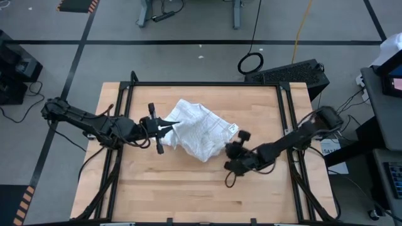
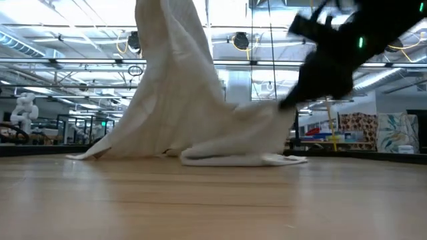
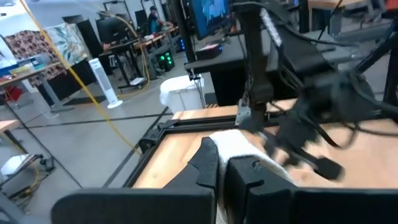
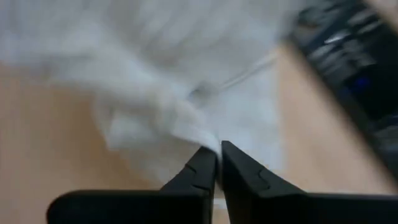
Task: Roll towel
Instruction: Fold the white towel
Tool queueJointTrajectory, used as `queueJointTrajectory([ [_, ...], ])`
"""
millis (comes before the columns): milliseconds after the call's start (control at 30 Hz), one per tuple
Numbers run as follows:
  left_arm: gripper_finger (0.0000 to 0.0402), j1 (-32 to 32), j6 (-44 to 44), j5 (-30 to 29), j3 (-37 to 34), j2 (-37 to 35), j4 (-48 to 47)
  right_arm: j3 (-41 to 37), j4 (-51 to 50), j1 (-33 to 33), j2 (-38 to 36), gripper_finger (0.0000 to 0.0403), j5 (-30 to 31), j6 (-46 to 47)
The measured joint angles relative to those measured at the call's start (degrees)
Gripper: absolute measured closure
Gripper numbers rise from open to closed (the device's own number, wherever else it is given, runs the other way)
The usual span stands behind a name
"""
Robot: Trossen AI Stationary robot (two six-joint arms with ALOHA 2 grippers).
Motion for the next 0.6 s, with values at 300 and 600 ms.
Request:
queueJointTrajectory([
  [300, 0.0394, -9.1, 2.6, 4.0, 1.6, -0.1, 0.8, 0.0, 3.1, 3.8, -26.3, 0.0396, 15.5, -10.0],
  [600, 0.0394, -12.1, 4.6, -4.0, 1.6, -1.2, -0.2, 0.1, 4.9, 2.7, -31.2, 0.0395, 15.1, -18.0],
])
